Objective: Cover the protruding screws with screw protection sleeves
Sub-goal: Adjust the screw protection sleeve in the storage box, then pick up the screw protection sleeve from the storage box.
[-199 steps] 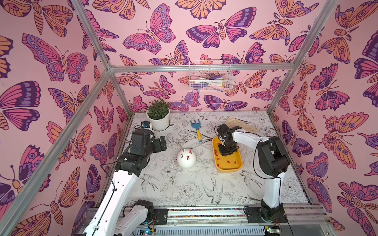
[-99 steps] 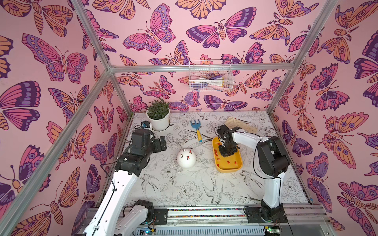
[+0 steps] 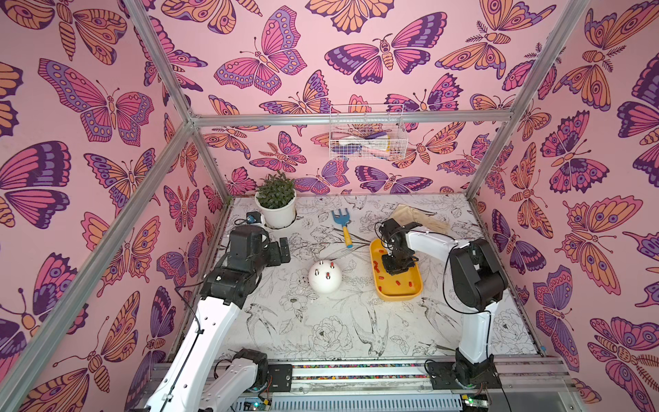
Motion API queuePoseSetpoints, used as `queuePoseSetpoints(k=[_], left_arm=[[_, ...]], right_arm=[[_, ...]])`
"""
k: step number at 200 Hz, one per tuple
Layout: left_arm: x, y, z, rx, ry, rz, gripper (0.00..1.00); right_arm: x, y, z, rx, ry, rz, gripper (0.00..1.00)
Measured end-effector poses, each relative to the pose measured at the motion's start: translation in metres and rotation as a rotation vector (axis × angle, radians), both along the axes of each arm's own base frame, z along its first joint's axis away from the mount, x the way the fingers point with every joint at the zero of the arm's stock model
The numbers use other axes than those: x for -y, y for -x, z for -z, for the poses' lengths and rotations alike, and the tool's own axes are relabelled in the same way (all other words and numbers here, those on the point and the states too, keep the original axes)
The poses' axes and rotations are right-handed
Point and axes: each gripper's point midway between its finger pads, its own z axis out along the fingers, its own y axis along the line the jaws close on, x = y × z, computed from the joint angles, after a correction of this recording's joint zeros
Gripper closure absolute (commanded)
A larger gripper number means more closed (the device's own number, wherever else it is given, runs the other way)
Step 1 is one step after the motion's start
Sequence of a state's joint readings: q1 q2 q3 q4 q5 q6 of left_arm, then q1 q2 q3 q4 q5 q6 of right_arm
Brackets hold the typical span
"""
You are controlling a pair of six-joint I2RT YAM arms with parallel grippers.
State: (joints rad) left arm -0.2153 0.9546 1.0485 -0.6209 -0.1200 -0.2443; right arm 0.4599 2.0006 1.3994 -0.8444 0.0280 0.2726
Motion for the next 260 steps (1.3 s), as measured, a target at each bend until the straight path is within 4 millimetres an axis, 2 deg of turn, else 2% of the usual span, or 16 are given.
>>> queuePoseSetpoints(k=[140, 260], left_arm=[[0.0, 0.0002, -0.0001, 0.0, 0.0, 0.0, 0.0], [0.0027, 0.0012, -0.0013, 0.003, 0.017, 0.01, 0.0]], right_arm=[[-0.0017, 0.0002, 0.0, -0.002, -0.01, -0.001, 0.87], [-0.0017, 0.0006, -0.0059, 0.006, -0.014, -0.012, 0.89]])
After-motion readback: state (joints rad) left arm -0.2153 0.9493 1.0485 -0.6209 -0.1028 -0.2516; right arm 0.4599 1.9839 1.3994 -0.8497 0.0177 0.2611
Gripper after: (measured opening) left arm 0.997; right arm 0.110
